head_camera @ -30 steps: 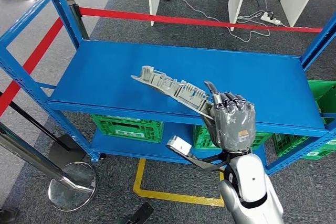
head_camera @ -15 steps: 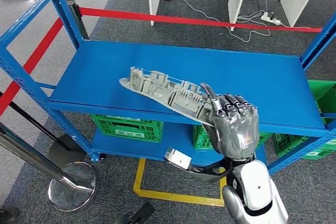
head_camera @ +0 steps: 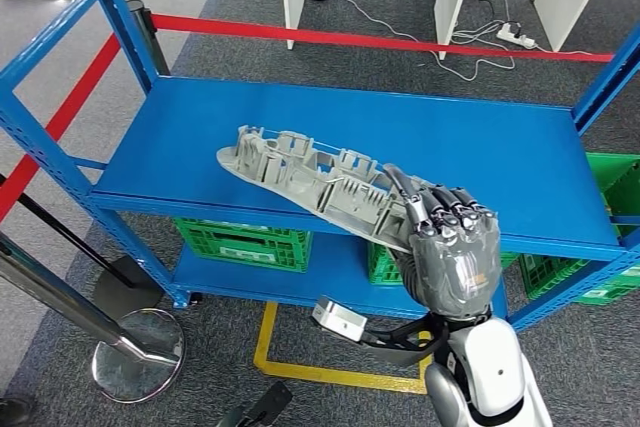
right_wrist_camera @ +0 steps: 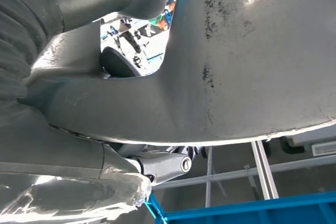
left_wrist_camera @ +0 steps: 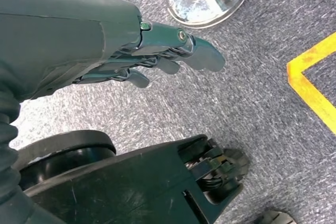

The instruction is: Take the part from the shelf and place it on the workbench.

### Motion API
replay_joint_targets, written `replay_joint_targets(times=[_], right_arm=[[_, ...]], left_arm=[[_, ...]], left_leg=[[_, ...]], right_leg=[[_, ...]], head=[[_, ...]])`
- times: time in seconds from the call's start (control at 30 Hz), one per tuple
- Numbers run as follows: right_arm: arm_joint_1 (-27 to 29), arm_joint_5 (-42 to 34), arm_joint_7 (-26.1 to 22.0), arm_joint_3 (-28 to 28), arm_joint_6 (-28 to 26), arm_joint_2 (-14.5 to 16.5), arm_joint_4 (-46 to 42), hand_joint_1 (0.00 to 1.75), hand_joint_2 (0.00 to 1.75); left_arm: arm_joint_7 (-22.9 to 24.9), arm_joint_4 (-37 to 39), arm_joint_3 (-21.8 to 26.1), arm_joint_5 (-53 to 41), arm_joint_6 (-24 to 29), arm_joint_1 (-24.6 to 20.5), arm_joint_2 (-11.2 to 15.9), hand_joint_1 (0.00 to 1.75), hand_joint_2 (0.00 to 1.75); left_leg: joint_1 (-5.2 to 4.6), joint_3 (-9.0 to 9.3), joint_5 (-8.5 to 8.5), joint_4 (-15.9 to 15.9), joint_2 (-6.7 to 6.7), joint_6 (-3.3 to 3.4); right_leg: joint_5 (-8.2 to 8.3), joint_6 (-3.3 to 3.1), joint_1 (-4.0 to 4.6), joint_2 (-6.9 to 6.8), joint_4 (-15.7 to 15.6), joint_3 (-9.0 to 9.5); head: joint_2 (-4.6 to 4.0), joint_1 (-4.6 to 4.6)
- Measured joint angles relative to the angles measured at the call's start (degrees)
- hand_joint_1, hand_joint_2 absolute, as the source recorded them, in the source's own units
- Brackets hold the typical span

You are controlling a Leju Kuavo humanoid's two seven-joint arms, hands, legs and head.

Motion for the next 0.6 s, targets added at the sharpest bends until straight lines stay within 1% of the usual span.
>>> replay_joint_targets(times=[0.27,0.6], right_arm=[[0.5,-0.01,0.0,-0.02,0.0,1.03,-0.01,1.75,1.75],[0.57,-0.04,-0.03,-0.05,0.0,1.18,-0.02,1.75,1.75]], left_arm=[[0.0,0.05,-0.25,0.35,-0.02,-0.04,0.04,0.0,1.75],[-0.01,0.14,-0.29,0.56,-0.01,-0.05,0.04,0.0,1.75]], left_leg=[[0.0,0.0,0.0,0.0,0.0,0.0],[0.0,0.0,0.0,0.0,0.0,0.0]], right_leg=[[0.0,0.0,0.0,0.0,0.0,-0.01],[0.0,0.0,0.0,0.0,0.0,0.0]], head=[[0.0,0.0],[0.0,-0.01]])
